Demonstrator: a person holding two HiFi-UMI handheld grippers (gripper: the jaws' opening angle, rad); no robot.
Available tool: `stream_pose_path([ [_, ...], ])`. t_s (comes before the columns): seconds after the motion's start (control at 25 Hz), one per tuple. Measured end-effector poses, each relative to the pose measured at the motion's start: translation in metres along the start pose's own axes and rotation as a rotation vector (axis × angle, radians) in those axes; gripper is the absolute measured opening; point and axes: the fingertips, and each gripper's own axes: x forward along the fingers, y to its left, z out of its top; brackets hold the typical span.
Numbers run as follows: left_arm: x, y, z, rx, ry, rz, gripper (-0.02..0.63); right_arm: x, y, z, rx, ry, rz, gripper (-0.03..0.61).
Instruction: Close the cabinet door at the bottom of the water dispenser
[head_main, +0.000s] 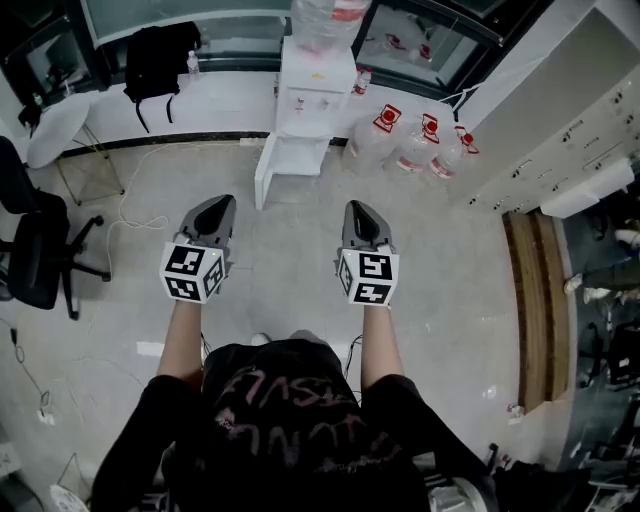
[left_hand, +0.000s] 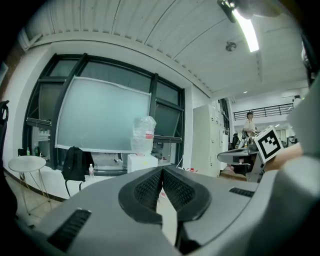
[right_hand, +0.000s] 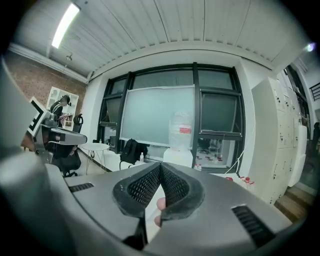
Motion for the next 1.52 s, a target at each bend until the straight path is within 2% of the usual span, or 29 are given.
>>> stream_pose_path([
  [0.28, 0.021, 0.011, -0.011, 0.004, 0.033, -0.021, 0.014, 0.021, -0.006, -0.011, 0.007, 0.022, 0.002, 0.014],
  [0.48, 0.056, 0.019, -0.026, -0.006, 0.069, -0.015, 0.014, 0.054, -0.025, -0.022, 0.007, 0.030, 0.014, 0.012],
  [1.04, 0.196, 0.031, -0.046, -0.065, 0.173, 0.083, 0.014, 0.184, -0.120, -0.042, 0.005, 0.083, 0.121, 0.012],
  [1.28, 0.236, 0.038, -0.059, -0.066, 0.208, 0.109, 0.014, 0.223, -0.144, -0.058, 0.023, 0.099, 0.155, 0.014],
  [1.52, 0.268, 0.062, -0.088, -0.073, 0.251, 0.121, 0.014, 0.261, -0.161, -0.085, 0.038, 0.128, 0.154, 0.014],
])
